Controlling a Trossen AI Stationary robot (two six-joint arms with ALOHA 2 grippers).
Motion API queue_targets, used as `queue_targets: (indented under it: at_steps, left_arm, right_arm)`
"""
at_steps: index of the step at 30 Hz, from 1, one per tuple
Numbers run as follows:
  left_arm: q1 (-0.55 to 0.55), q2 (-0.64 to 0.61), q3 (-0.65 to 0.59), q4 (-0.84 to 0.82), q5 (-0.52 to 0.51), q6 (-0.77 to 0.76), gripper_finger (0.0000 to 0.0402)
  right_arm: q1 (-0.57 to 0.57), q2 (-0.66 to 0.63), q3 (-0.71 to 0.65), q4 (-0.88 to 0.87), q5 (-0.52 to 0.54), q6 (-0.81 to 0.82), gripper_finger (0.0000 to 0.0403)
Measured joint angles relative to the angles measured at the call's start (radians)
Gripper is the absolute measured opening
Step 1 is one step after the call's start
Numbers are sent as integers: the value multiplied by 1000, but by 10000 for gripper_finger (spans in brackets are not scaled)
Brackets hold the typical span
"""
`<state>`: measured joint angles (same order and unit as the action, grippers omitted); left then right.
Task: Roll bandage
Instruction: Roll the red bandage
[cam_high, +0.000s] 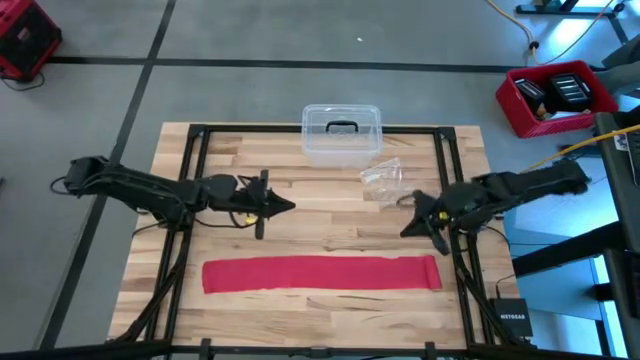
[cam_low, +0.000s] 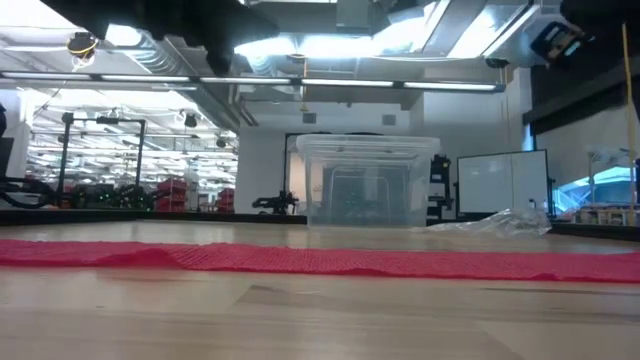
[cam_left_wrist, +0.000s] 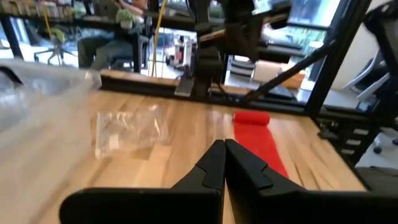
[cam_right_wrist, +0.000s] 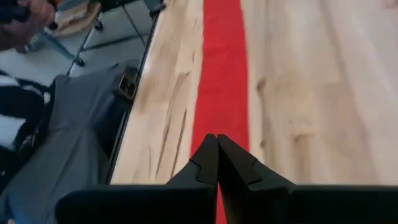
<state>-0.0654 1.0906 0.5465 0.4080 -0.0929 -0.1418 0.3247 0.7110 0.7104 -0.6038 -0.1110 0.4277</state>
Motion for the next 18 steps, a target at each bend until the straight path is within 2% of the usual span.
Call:
queue_targets:
  at_steps: [3, 7, 10, 13, 18]
  left_arm:
    - [1, 25, 0, 0, 0, -32, 1]
    - [9, 42, 0, 1, 0, -33, 1]
    - [9, 46, 0, 1, -1, -28, 1]
    - [8, 46, 0, 0, 0, -25, 1]
    - [9, 46, 0, -2, -1, 2, 1]
  right_arm:
    - [113, 81, 4, -4, 40, 74, 5]
    - [218, 216, 53, -120, 72, 159, 3]
    - [272, 314, 99, -234, 74, 265, 4]
    - [314, 400, 134, -335, 26, 367, 4]
    - [360, 473, 141, -415, 10, 485, 5]
